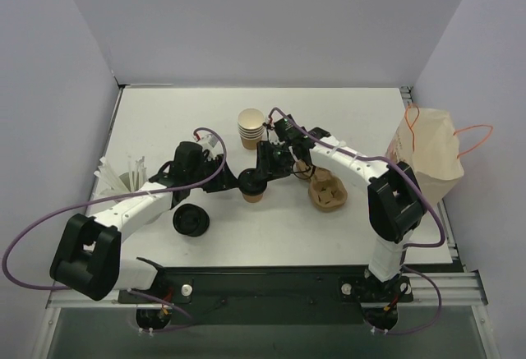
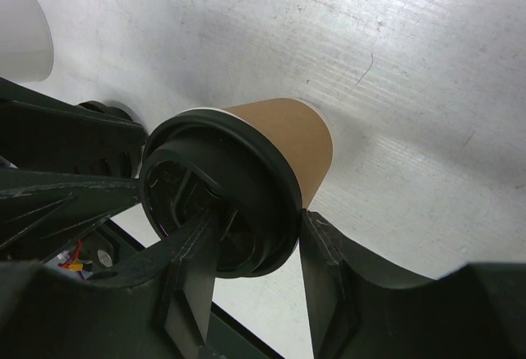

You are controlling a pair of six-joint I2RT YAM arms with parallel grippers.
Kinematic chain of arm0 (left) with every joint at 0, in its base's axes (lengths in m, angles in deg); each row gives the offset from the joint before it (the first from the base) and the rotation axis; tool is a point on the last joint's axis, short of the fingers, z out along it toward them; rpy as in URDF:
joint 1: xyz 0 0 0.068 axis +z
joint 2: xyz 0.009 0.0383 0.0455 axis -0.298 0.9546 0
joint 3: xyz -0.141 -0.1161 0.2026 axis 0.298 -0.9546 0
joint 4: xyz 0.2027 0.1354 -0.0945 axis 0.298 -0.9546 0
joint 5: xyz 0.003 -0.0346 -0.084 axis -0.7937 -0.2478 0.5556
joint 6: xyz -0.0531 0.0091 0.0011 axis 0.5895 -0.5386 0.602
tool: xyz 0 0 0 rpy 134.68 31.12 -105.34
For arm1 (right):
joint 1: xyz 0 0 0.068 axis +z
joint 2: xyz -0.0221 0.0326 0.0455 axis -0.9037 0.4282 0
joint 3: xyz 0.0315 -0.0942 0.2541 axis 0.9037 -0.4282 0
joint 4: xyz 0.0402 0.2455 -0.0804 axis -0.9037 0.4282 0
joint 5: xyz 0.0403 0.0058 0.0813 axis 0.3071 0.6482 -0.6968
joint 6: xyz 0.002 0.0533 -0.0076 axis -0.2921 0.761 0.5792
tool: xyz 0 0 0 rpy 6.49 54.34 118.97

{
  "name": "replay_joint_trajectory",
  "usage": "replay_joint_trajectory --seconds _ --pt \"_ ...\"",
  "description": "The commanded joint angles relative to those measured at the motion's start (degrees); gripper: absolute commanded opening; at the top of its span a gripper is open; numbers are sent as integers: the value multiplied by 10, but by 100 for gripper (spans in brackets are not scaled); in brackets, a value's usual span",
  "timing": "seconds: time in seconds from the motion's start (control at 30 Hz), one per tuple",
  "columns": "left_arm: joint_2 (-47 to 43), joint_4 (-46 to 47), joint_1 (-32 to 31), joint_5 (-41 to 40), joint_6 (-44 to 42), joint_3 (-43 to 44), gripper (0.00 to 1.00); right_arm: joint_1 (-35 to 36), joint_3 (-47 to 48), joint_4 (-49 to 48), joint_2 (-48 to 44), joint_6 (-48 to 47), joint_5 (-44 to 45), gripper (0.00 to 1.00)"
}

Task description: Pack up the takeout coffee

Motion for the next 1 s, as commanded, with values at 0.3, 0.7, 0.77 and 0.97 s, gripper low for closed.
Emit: replay_joint_trajectory --seconds 0.3,0.7,0.77,0.97 --pt "39 12 3 -53 1 4 46 -4 -31 31 -4 -11 37 40" --pt "66 -75 -10 -176 13 10 41 -8 -86 24 -2 -9 86 37" --pt "61 -87 -10 -173 14 18 40 -8 -91 21 -5 -6 86 36" --pt "21 -97 0 -104 -3 79 46 -8 -93 17 -19 10 83 36"
